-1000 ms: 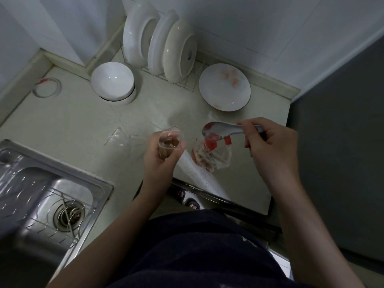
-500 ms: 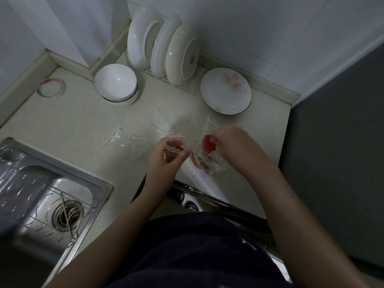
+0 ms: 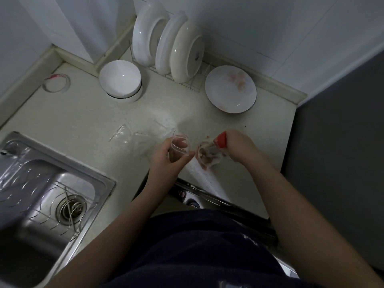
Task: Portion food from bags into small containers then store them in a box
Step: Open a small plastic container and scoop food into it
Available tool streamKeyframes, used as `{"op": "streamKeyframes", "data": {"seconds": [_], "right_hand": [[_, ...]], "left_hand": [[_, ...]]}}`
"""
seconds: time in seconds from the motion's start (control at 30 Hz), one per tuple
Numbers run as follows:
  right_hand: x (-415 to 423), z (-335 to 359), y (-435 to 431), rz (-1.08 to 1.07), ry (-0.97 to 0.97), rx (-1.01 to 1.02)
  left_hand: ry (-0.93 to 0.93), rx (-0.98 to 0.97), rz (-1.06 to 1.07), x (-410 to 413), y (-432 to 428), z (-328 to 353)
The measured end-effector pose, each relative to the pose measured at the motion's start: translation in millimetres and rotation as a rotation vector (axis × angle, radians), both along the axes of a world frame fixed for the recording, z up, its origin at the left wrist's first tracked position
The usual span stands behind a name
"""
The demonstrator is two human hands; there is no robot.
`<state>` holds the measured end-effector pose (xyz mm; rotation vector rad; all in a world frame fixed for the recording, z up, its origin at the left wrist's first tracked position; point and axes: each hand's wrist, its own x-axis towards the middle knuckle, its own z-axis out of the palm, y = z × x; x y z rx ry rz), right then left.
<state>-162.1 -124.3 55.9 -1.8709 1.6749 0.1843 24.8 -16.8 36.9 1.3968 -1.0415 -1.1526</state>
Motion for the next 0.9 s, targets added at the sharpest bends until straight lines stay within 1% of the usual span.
{"op": "streamKeyframes", "data": {"seconds": [0.07, 0.17, 0.3, 0.4, 0.47, 0.6, 0.67, 0.73, 0.9], "right_hand": [[-7.1, -2.3, -3.4, -0.087, -0.062, 0.139], [-19.9, -2.5, 2.2, -0.306, -0.242, 0.297], [-35.9, -1.8, 17.0, -0.484, -0.391, 0.326], [-44.6, -0.8, 22.4, -0.587, -0.386, 0.346], [-51.0, 0.7, 27.5, -0.666, -0.401, 0.308], [-62.9, 4.5, 40.1, -0.796, -0.465, 0.140], [-66.4, 8.3, 42.6, -0.844, -0.483, 0.095], [-70.6, 13.5, 42.0, -0.879, -0.492, 0.072], [-78.4, 30.4, 41.5, -0.946, -0.453, 0.098]], "left_hand": [[-0.003, -0.007, -0.003, -0.5, -0.6, -0.1], [-0.014, -0.026, -0.008, -0.8, -1.8, -0.3], [-0.014, -0.017, -0.011, -1.9, -3.1, -3.1], [-0.045, -0.030, -0.033, -4.8, -4.3, -4.5], [-0.037, -0.017, -0.061, -7.9, -5.1, -4.7], [-0.037, 0.023, -0.086, -14.8, -8.4, -7.9], [-0.024, 0.039, -0.082, -18.7, -10.6, -10.2], [-0.013, 0.055, -0.095, -22.4, -12.3, -11.6], [-0.060, 0.078, -0.157, -28.0, -13.6, -9.9]]}}
